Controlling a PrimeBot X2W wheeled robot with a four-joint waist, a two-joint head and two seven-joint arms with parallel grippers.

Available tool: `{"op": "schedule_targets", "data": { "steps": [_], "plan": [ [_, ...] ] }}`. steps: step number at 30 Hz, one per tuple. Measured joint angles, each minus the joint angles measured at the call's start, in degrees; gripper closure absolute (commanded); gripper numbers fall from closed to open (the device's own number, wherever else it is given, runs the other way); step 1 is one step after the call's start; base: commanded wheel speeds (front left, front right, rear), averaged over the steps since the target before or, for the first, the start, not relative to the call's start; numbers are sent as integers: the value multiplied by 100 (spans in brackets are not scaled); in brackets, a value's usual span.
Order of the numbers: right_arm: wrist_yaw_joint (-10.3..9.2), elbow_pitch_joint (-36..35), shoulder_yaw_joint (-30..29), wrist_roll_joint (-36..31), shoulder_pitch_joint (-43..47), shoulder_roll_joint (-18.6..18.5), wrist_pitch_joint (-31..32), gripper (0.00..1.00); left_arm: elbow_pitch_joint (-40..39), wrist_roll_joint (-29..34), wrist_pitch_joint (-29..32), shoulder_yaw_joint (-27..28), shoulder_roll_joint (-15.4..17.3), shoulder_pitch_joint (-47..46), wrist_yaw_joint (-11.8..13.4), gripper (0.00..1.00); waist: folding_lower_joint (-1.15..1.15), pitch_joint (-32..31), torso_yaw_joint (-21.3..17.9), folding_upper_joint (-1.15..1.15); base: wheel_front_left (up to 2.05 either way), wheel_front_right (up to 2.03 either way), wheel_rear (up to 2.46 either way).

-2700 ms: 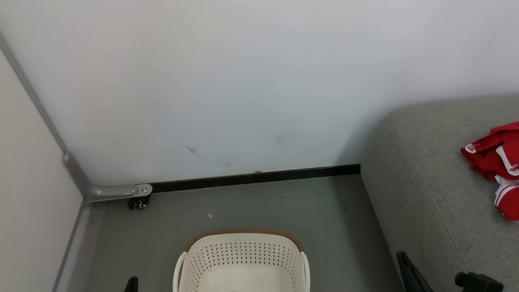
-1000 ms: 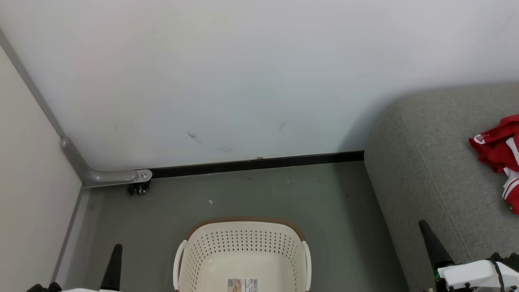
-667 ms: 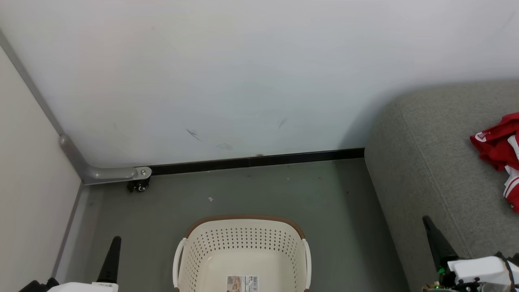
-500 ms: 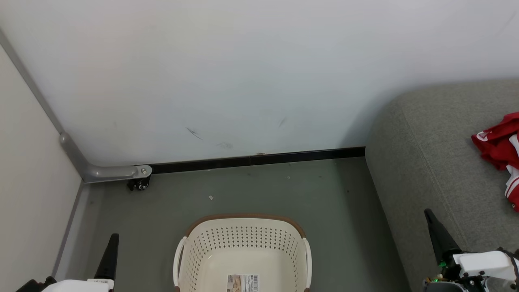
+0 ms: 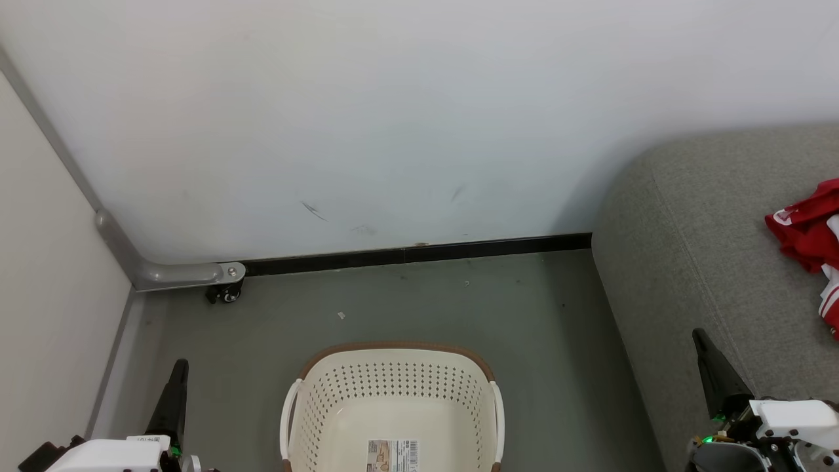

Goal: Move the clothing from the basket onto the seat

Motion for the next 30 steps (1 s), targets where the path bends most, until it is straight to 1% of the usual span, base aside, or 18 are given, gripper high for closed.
{"op": "schedule_targets", "data": {
  "steps": [30],
  "plan": [
    [0,26,-49,0,1,0,41,100,-1,-9,0,-1,-1,-1,0,100,-1,1,-1,0,0,0,0]
  ]
}}
